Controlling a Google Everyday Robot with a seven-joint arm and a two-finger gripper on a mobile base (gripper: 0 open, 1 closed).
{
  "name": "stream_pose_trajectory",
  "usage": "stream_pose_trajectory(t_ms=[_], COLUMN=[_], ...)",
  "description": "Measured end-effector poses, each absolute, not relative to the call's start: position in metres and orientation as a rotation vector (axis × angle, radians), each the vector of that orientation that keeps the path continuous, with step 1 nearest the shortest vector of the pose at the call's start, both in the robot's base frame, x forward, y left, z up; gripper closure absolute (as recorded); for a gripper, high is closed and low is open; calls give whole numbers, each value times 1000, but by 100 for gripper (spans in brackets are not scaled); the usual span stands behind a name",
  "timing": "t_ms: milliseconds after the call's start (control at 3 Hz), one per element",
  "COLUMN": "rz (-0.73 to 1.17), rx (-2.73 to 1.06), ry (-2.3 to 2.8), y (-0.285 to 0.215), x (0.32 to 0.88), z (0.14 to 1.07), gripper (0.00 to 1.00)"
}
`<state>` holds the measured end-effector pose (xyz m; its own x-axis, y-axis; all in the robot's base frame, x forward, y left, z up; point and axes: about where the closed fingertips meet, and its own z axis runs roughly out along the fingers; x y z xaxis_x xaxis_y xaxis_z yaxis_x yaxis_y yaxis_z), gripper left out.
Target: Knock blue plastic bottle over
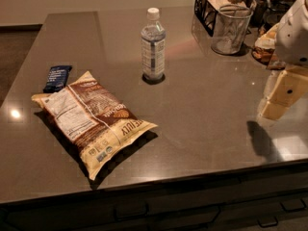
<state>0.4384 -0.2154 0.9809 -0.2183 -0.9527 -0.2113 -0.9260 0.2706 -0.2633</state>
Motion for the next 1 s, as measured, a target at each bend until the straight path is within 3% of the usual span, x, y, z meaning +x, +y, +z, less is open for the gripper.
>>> stream_pose_trajectory(t_ms=[333, 1000], rz=[-111, 14], rx=[-1721, -1555], ry=[2210, 2216], y=[-206, -163], x=[448, 521], z=[983, 979], gripper=[0, 0])
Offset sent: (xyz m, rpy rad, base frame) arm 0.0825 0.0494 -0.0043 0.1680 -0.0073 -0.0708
